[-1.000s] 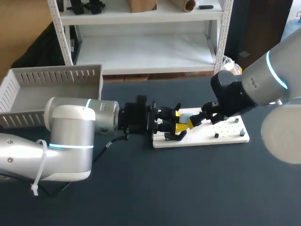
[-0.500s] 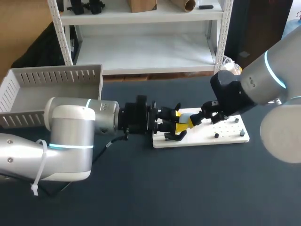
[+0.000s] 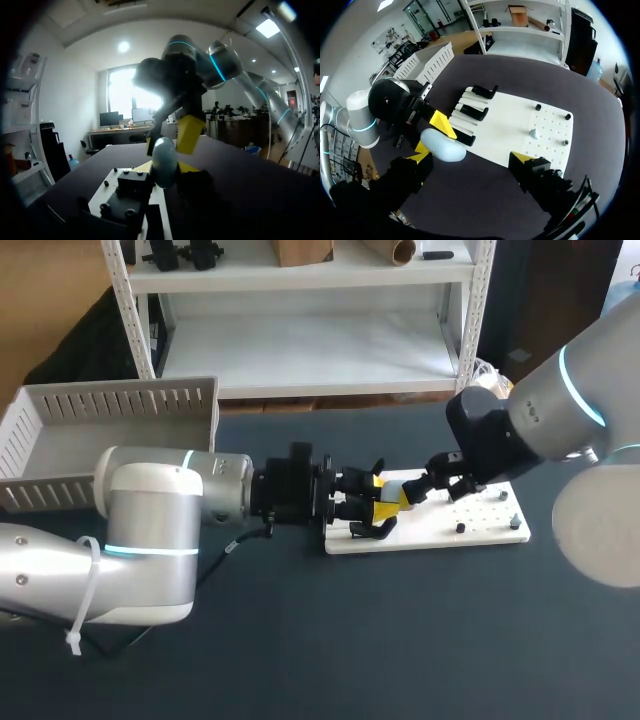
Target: Pick up each earbud case from the left stands, insert the matching earbuds, close the lid, and place the case in the box.
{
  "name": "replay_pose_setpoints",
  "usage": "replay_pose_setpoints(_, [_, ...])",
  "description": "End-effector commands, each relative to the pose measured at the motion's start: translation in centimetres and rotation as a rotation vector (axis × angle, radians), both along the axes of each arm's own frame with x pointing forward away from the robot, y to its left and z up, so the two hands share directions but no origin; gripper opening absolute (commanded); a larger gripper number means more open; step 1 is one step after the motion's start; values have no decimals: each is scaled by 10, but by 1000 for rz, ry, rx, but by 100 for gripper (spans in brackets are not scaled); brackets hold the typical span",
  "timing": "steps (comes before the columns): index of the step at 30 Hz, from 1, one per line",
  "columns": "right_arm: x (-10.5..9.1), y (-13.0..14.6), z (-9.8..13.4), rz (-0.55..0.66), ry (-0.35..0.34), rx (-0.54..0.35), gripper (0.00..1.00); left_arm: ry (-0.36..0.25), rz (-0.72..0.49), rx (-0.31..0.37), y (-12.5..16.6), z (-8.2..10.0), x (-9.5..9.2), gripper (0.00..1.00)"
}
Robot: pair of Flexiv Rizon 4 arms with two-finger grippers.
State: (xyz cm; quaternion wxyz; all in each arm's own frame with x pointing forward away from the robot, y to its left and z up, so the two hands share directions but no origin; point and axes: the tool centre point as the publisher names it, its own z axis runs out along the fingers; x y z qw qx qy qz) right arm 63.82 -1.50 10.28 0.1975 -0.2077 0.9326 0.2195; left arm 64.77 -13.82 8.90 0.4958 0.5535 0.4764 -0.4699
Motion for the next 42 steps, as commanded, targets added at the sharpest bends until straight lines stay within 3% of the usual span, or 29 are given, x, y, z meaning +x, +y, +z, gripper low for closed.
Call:
replay_pose_setpoints(1, [1, 1, 1, -5, -7, -8, 100, -1, -2, -3, 0, -1, 0, 0])
replay_pose_setpoints(9, [8, 3, 12, -6, -27, -7, 100, -1, -2, -3, 0, -1, 0, 0])
replay_pose_setpoints(18, [13, 1, 50, 0, -120, 22, 100, -1, -2, -3, 0, -1, 0, 0])
replay_pose_setpoints(27, [17, -39, 85, -45, -213, -23, 100, -20, -2, -8, 1, -1, 0, 0])
replay_pose_setpoints(36, [22, -70, 82, -107, -209, -78, 100, -76, 13, -15, 3, 3, 0, 0])
replay_pose_setpoints(40, [26, -80, 72, -102, -277, -210, 100, -80, 11, -14, 3, 4, 0, 0])
replay_pose_setpoints(42, [27, -84, 66, -99, -268, -247, 100, -79, 14, -12, 3, 4, -1, 0])
